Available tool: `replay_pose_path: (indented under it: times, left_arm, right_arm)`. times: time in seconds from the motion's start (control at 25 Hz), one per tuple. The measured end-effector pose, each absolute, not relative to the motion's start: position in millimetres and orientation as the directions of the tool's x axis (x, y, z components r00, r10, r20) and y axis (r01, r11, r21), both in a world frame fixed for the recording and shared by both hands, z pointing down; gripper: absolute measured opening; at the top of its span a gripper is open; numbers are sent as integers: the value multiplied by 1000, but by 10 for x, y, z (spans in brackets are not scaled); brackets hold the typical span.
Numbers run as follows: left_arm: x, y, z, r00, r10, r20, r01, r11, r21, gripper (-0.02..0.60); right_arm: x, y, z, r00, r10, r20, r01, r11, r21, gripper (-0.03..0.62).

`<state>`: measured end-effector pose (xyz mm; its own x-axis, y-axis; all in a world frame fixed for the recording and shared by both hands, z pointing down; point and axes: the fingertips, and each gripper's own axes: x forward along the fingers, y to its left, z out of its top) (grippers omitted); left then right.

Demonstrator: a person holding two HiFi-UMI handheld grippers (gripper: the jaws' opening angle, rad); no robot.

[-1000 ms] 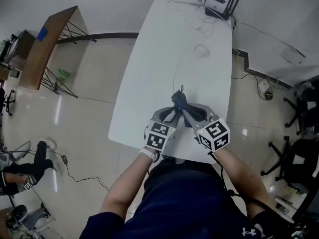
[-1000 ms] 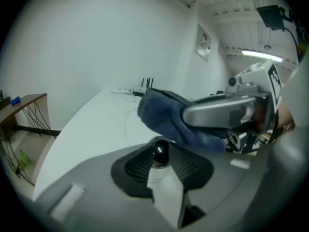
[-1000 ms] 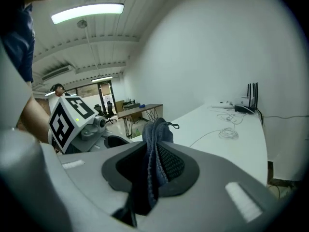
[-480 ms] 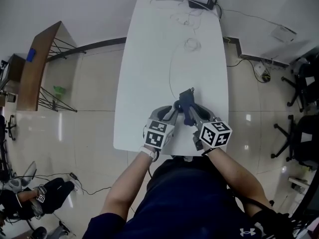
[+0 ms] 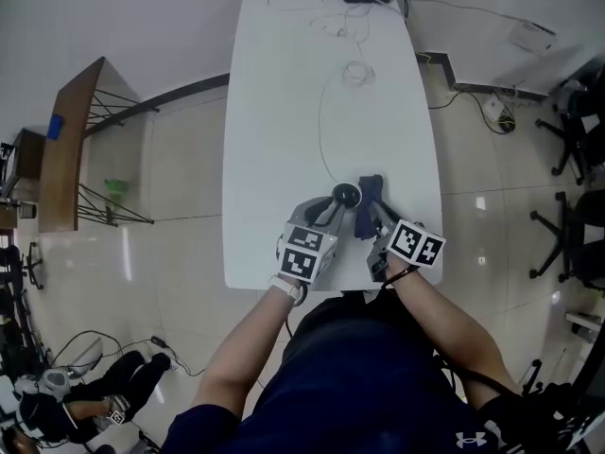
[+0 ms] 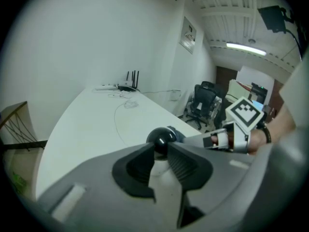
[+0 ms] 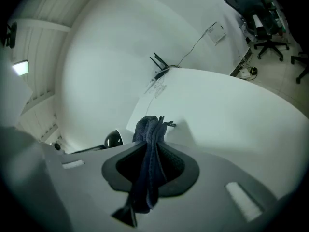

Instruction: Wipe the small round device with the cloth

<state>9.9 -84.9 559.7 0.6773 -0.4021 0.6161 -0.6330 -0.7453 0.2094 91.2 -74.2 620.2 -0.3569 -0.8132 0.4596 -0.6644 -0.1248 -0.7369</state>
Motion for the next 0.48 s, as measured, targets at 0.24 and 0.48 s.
replay_pose_path:
  times: [0.24,0.48]
  left_arm:
    - [86,-852,5741,661,-413,626,-627,-762,160,93]
    - [117,-877,5607,680,-419,602,-631,-753,189,92]
  right_arm:
    - [855,-599,6504,-344,-734,586,-745,-166,-646,67]
    - [1025,-644,6183,-307,-768,562,-799,-114,-591,67]
